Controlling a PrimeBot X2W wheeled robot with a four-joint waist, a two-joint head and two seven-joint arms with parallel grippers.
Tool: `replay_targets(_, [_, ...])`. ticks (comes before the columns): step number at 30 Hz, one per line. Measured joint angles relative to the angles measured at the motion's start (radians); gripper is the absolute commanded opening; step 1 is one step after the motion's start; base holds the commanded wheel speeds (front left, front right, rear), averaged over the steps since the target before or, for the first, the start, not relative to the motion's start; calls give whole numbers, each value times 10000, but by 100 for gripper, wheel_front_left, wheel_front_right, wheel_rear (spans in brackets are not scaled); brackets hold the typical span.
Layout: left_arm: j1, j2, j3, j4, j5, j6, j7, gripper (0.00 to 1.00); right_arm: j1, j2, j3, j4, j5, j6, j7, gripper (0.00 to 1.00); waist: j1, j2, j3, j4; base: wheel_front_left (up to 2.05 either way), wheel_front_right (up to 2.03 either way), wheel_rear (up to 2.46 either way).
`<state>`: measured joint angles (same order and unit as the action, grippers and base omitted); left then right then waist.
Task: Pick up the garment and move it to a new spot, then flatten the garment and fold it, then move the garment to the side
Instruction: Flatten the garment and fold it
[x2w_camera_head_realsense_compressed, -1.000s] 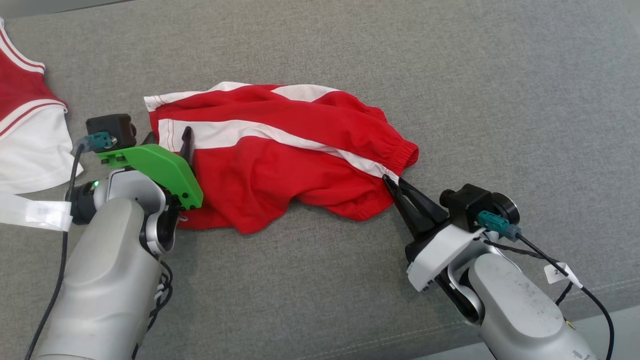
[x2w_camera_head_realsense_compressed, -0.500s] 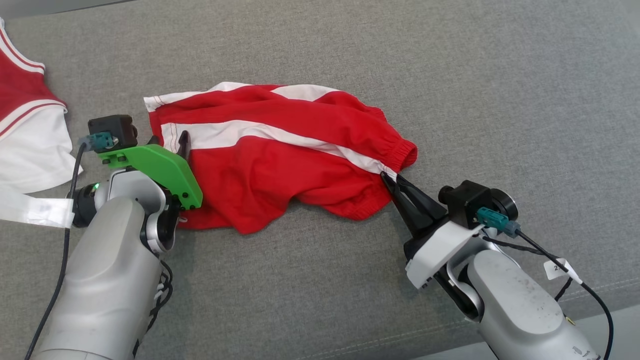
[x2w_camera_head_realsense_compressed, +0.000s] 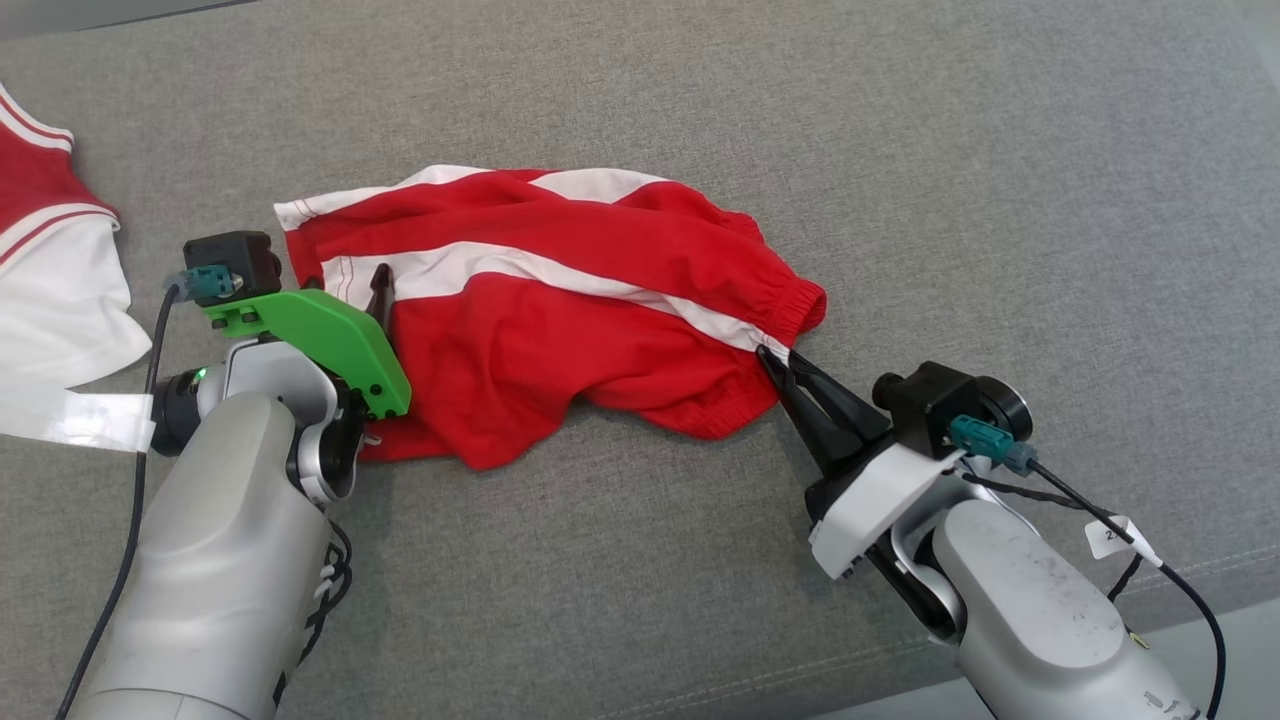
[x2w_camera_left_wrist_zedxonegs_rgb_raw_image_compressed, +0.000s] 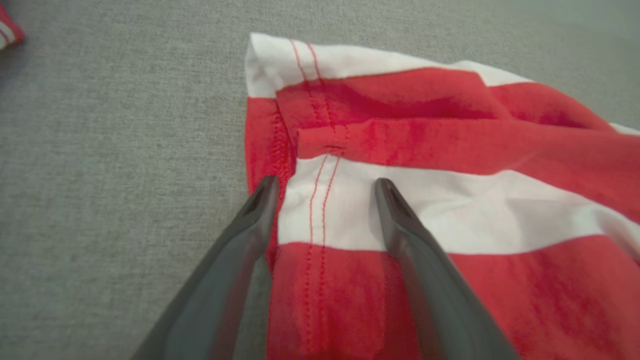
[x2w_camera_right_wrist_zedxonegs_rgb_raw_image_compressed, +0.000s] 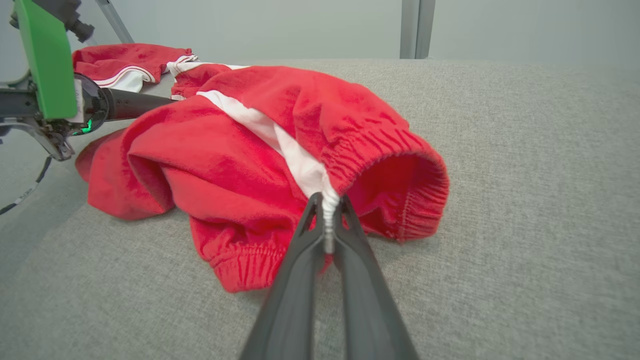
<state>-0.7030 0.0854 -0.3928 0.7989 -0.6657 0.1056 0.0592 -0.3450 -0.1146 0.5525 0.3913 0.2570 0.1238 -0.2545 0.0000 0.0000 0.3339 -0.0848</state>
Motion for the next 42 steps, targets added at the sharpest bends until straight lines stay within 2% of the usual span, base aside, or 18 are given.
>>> replay_targets(3, [-77,2,2,109,4,0,-86,98,-8,0,31,0,12,0,0,0,0,0,10,-41,0,0,0])
replay_targets(4, [-109,2,0,155,4,0,-88,84,-9,-2,35,0,13,0,0,0,0,0,14,-56,0,0,0])
replay_targets(5, [-137,2,-4,209,8,0,-105,49,-10,-6,35,0,13,0,0,0,0,0,17,-70,0,0,0])
replay_targets(7, [-165,4,-36,263,17,0,-146,26,-12,-27,33,0,21,0,0,0,0,0,20,-97,0,0,0])
replay_targets(8, [-171,4,-67,278,36,0,-192,2,-12,-42,29,0,50,0,0,0,0,0,19,-107,0,0,0])
replay_targets(17, [-186,-6,-349,295,320,-100,-663,0,-9,-77,-105,29,199,4,0,0,0,0,-161,-13,0,0,0])
replay_targets(22, [-184,-17,-238,-81,370,-351,-1252,0,-6,-77,-481,-138,330,6,0,0,0,0,-331,138,0,0,0])
replay_targets(26, [-130,-52,257,-648,-25,-546,-2033,0,-25,-75,-1074,-660,566,6,0,0,0,0,-501,262,0,0,0])
replay_targets(31, [227,-167,1030,-1565,-871,-1053,-2936,0,-384,-140,-1814,-1459,849,6,0,0,0,0,-785,401,0,0,0])
replay_targets(39, [1091,-169,1492,-3281,-1262,-1818,-3110,0,-572,-282,-2326,-2888,1292,6,-2,0,0,0,-1383,572,0,0,0])
replay_targets(42, [1388,-84,1622,-4048,-1250,-1875,-3110,0,-574,-238,-2391,-3542,1655,6,-2,0,0,0,-1638,594,0,0,0])
